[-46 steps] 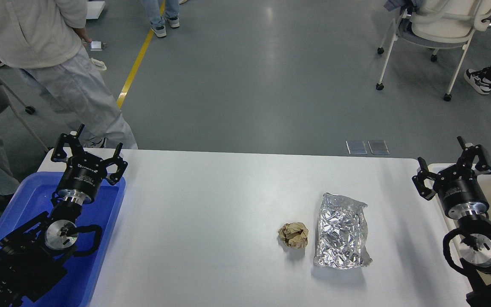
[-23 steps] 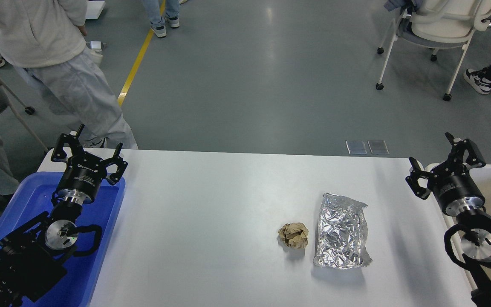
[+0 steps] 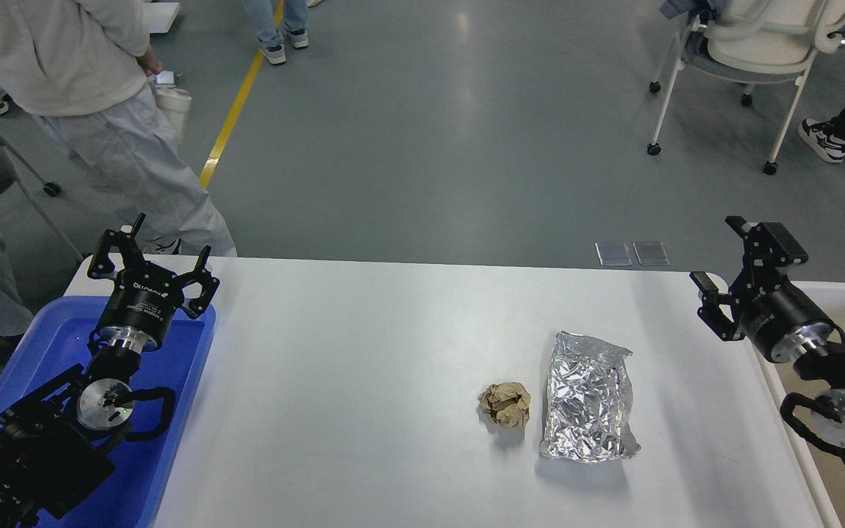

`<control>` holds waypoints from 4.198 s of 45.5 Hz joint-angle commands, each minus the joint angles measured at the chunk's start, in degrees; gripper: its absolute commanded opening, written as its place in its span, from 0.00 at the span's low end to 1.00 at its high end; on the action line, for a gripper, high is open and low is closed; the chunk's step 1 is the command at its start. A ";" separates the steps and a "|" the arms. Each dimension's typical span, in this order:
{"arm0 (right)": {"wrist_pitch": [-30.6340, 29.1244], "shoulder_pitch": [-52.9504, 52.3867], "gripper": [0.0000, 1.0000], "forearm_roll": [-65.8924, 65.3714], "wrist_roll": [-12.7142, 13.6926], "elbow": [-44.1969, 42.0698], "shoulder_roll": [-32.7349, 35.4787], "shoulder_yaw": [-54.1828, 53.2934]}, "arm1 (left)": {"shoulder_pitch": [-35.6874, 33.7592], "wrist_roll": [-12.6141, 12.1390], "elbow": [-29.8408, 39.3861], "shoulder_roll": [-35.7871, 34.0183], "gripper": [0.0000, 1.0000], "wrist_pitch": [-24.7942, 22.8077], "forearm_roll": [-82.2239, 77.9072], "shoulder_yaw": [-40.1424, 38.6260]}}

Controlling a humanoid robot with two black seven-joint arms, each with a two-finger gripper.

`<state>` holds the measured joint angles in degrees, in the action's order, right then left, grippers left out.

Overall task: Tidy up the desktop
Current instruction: 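Move the right gripper toward the silver foil wrapper and lower it, then close the right gripper on the edge of the silver foil, then lift the foil with the right gripper toward the white bin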

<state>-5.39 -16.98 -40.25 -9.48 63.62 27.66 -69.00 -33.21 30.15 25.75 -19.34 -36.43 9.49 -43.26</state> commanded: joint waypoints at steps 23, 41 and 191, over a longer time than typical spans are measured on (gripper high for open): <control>1.52 -7.62 1.00 -32.87 0.17 11.44 23.05 35.85 | -0.10 -0.09 0.01 0.00 1.00 -0.13 0.00 0.02; 1.52 -21.07 0.99 -37.53 0.17 11.70 24.38 59.15 | -0.10 -0.09 0.01 0.00 1.00 -0.13 0.00 0.02; -15.70 -52.54 0.00 -33.05 4.21 15.30 33.42 74.19 | -0.10 -0.09 0.01 0.00 1.00 -0.22 -0.09 0.02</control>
<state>-15.71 -63.40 -73.83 -5.28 74.85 55.10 5.29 -33.31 30.06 25.75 -19.33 -36.69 9.45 -43.25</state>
